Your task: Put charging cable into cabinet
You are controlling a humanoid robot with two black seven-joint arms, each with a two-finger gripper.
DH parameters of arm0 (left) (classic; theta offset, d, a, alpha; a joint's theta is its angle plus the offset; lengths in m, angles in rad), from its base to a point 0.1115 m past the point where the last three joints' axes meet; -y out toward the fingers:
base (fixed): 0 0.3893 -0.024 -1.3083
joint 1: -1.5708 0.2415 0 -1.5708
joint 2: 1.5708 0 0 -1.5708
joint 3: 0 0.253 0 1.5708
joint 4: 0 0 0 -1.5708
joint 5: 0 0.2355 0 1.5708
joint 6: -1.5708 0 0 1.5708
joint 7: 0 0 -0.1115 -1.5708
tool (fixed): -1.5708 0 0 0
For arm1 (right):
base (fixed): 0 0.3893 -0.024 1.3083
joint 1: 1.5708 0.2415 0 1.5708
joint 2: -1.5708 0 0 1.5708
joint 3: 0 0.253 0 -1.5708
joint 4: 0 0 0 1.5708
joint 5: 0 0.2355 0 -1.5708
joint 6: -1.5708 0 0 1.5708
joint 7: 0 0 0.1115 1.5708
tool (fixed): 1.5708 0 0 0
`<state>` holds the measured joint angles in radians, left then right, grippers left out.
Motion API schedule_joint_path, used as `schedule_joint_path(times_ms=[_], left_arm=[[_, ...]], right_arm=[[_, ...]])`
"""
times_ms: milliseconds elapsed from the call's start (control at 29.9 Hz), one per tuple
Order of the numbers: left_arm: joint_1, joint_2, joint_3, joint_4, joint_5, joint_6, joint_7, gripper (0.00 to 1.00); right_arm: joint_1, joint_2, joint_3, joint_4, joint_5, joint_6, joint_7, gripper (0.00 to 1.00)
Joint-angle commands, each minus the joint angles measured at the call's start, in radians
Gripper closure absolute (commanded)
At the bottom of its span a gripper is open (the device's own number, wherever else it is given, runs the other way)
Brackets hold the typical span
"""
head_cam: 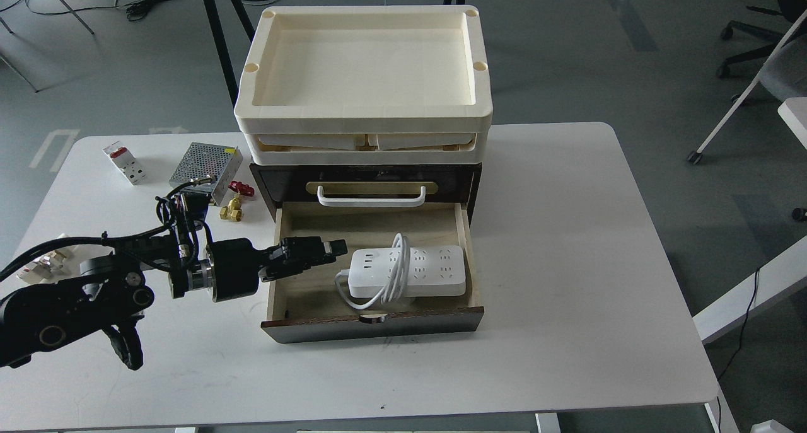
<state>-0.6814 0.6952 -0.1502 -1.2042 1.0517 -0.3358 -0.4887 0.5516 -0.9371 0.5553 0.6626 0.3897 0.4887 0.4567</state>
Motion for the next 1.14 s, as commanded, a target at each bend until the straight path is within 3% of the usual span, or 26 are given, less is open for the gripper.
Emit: schedule_joint_path(times_ms=[0, 167, 301, 435, 602, 736, 869, 1103], left_arm=[[0.0, 0.004, 0.0, 0.0, -0.004, 0.0, 0.0, 0.41], [0.002, 0.078, -0.043, 0.0, -0.139, -0.012, 0.0, 0.29], [0.016, 0.19, -0.072, 0.017, -0.323, -0.107, 0.0, 0.2], [0.016, 0.251, -0.097, 0.133, -0.528, -0.153, 0.0, 0.11], [0.023, 0.231, -0.262, 0.421, -0.686, -0.153, 0.0, 0.06], [0.02, 0.146, -0.422, 0.613, -0.792, -0.153, 0.0, 0.06], [0.01, 0.113, -0.5, 0.655, -0.8, -0.153, 0.0, 0.06], [-0.021, 0.081, -0.502, 0.655, -0.8, -0.153, 0.0, 0.05]], right_arm=[[-0.007, 0.0, 0.0, 0.0, 0.0, 0.0, 0.0, 0.0], [-0.007, 0.001, 0.008, 0.0, 0.0, 0.0, 0.0, 0.0], [-0.006, -0.002, 0.035, 0.0, 0.0, 0.0, -0.001, 0.0], [-0.006, 0.003, 0.078, 0.002, -0.002, 0.0, -0.001, 0.0], [0.008, 0.033, 0.116, 0.037, -0.002, 0.0, -0.001, 0.0], [0.01, 0.049, 0.17, 0.118, -0.009, 0.0, -0.001, 0.0], [0.049, 0.081, 0.183, 0.131, -0.024, 0.0, -0.003, 0.0], [0.143, 0.159, 0.196, 0.132, -0.202, 0.0, -0.001, 0.0]])
